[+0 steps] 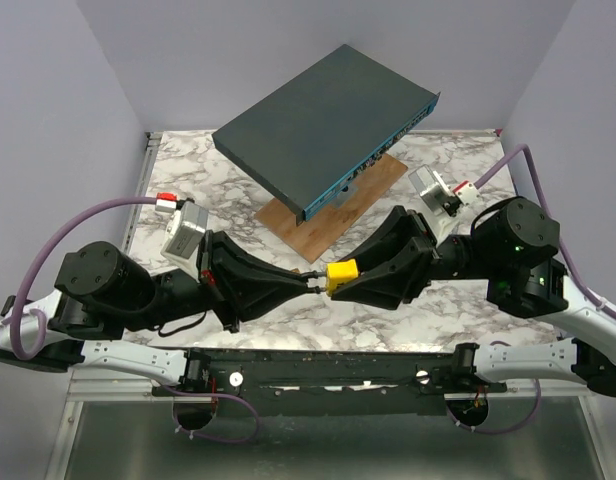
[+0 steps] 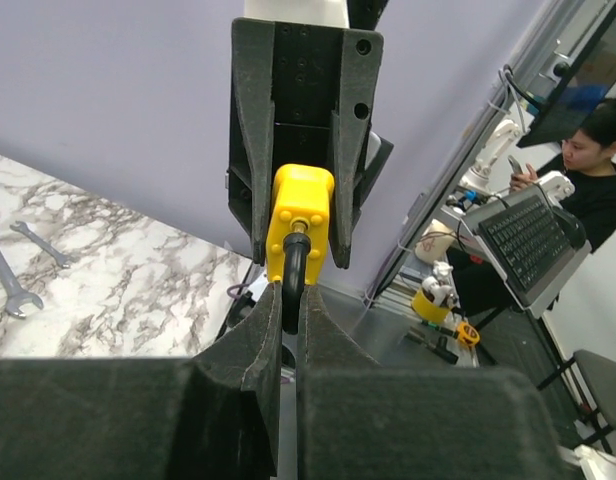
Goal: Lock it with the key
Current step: Lock the lock.
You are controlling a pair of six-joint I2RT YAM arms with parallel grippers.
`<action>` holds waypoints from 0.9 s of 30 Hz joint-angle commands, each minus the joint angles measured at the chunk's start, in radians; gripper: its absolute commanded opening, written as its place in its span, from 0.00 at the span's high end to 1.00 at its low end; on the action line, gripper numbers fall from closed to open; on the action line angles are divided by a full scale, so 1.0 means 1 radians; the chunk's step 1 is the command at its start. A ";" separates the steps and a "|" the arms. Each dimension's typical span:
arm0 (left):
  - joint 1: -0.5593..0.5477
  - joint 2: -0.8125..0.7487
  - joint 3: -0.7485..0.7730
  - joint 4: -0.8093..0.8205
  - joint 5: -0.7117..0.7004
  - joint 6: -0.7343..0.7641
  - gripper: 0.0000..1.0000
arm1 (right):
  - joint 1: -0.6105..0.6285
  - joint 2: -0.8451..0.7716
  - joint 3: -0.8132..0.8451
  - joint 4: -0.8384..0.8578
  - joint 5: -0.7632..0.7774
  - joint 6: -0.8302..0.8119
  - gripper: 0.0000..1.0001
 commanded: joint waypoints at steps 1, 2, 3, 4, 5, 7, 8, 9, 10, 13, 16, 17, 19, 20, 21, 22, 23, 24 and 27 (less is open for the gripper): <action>0.024 0.082 -0.044 0.011 -0.198 0.006 1.00 | 0.030 0.095 0.006 0.021 -0.070 0.027 0.99; 0.027 0.084 -0.042 0.003 -0.210 -0.006 1.00 | 0.029 0.098 0.001 0.022 -0.063 0.026 0.99; 0.036 0.083 -0.043 0.001 -0.212 -0.015 1.00 | 0.030 0.101 -0.003 0.023 -0.055 0.023 0.99; 0.041 0.079 -0.046 0.002 -0.204 -0.025 1.00 | 0.029 0.100 -0.006 0.017 -0.041 0.018 0.99; 0.048 0.075 -0.048 0.002 -0.196 -0.038 1.00 | 0.030 0.100 -0.008 0.009 -0.024 0.009 0.99; 0.056 0.067 -0.051 0.004 -0.176 -0.060 1.00 | 0.030 0.101 -0.007 -0.022 -0.002 -0.009 0.99; 0.057 0.065 -0.051 0.000 -0.182 -0.064 1.00 | 0.030 0.099 -0.010 -0.021 -0.009 -0.010 0.99; 0.057 0.066 -0.052 -0.008 -0.195 -0.063 1.00 | 0.029 0.095 -0.015 -0.009 -0.024 -0.005 0.99; 0.057 0.068 -0.056 -0.011 -0.206 -0.054 1.00 | 0.029 0.090 -0.019 0.003 -0.034 0.004 0.99; 0.059 0.076 -0.064 -0.019 -0.222 -0.035 1.00 | 0.029 0.085 -0.011 0.017 -0.067 0.021 0.99; 0.059 0.083 -0.064 -0.029 -0.227 -0.023 1.00 | 0.029 0.071 -0.019 0.050 -0.107 0.050 0.99; 0.059 0.081 -0.068 -0.029 -0.227 -0.018 1.00 | 0.030 0.063 -0.023 0.060 -0.115 0.062 0.99; 0.059 0.076 -0.070 -0.034 -0.227 -0.009 1.00 | 0.029 0.054 -0.025 0.071 -0.129 0.075 0.99; 0.058 0.074 -0.071 -0.037 -0.229 -0.002 1.00 | 0.030 0.050 -0.027 0.076 -0.131 0.082 0.99; 0.058 0.073 -0.071 -0.040 -0.229 0.001 1.00 | 0.030 0.048 -0.028 0.082 -0.134 0.087 0.99; 0.059 0.070 -0.072 -0.041 -0.228 0.005 1.00 | 0.029 0.049 -0.028 0.086 -0.139 0.093 0.99; 0.058 0.067 -0.075 -0.040 -0.223 0.007 1.00 | 0.030 0.052 -0.027 0.088 -0.136 0.094 0.99; 0.059 0.062 -0.077 -0.038 -0.212 0.007 1.00 | 0.029 0.056 -0.025 0.083 -0.123 0.092 0.99; 0.059 0.060 -0.070 -0.035 -0.164 0.003 1.00 | 0.030 0.074 -0.014 0.035 -0.057 0.061 0.99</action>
